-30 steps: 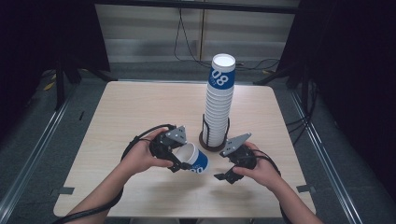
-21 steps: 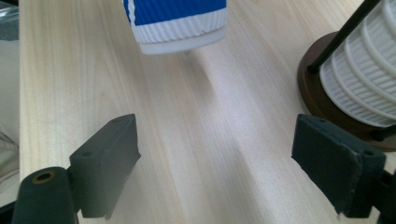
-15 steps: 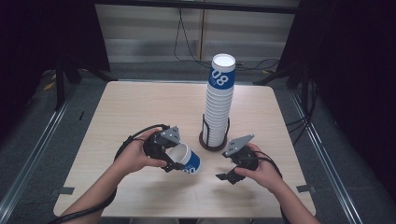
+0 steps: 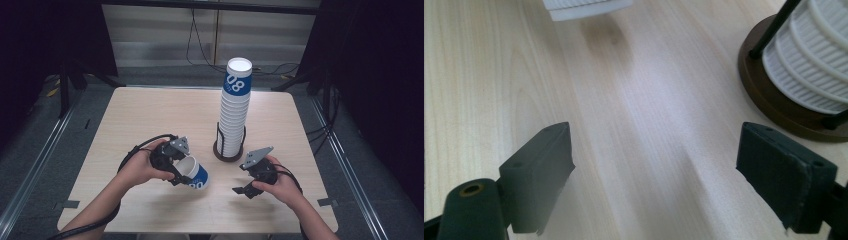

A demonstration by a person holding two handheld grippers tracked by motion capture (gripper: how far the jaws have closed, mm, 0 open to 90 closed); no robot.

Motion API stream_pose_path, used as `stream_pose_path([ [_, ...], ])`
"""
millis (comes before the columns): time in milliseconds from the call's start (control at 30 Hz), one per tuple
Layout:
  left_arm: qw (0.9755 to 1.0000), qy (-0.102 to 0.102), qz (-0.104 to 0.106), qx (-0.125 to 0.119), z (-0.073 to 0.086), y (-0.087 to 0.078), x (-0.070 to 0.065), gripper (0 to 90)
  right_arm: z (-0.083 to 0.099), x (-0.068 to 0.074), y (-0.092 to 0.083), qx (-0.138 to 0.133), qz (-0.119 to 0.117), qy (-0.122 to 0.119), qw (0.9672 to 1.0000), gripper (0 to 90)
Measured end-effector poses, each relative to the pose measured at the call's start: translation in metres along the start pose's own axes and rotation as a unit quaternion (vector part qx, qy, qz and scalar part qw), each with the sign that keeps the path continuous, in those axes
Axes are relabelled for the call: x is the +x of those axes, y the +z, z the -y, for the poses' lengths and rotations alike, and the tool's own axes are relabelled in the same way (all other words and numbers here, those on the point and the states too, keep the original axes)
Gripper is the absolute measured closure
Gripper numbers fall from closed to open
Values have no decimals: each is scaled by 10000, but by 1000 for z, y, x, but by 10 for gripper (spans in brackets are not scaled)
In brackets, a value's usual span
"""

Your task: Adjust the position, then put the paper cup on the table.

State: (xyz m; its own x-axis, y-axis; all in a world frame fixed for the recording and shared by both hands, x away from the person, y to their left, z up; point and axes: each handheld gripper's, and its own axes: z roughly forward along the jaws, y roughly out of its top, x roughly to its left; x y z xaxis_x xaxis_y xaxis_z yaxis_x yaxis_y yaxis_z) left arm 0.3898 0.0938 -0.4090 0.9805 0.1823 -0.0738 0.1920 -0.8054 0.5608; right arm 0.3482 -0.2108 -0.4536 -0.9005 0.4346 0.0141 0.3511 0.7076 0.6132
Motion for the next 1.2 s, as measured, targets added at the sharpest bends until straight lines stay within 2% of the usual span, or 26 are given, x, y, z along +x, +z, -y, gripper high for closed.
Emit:
stream_pose_path([
  [100,10000,-87,-16,37,2,-2,1,200,1,-1,0,-64,70,34,9999,141],
  [267,9998,-124,-41,152,6,-5,2,199,1,-2,2,-54,33,44,10000,141],
  [333,9996,-207,-30,169,9,-6,2,199,0,-2,4,-85,1,53,10000,141],
  [400,9996,-157,-33,225,10,-6,3,199,0,-2,5,-90,-29,50,9999,141],
  [433,9995,-205,-27,228,11,-6,3,199,0,-3,6,-105,-40,28,9999,141],
  [500,9994,-132,-23,329,12,-7,5,199,-1,-2,7,-110,-47,56,9999,141],
  [533,9992,-190,-46,339,12,-7,4,198,-1,-2,7,-98,-34,39,9999,141],
  [767,9982,-198,-89,553,14,-11,6,197,0,-1,8,-117,-72,81,9999,141],
  [800,9981,-268,-67,551,15,-11,6,196,0,-1,8,-92,-36,70,9999,141],
  [933,9974,-228,-72,673,15,-10,7,195,3,-2,8,-90,-55,124,9999,141],
  [1100,9970,-293,-86,712,14,-9,6,194,5,-2,8,-112,-51,122,9999,141],
  [1200,9967,-266,-78,765,13,-8,7,194,6,-1,7,-95,-40,144,9998,141],
])
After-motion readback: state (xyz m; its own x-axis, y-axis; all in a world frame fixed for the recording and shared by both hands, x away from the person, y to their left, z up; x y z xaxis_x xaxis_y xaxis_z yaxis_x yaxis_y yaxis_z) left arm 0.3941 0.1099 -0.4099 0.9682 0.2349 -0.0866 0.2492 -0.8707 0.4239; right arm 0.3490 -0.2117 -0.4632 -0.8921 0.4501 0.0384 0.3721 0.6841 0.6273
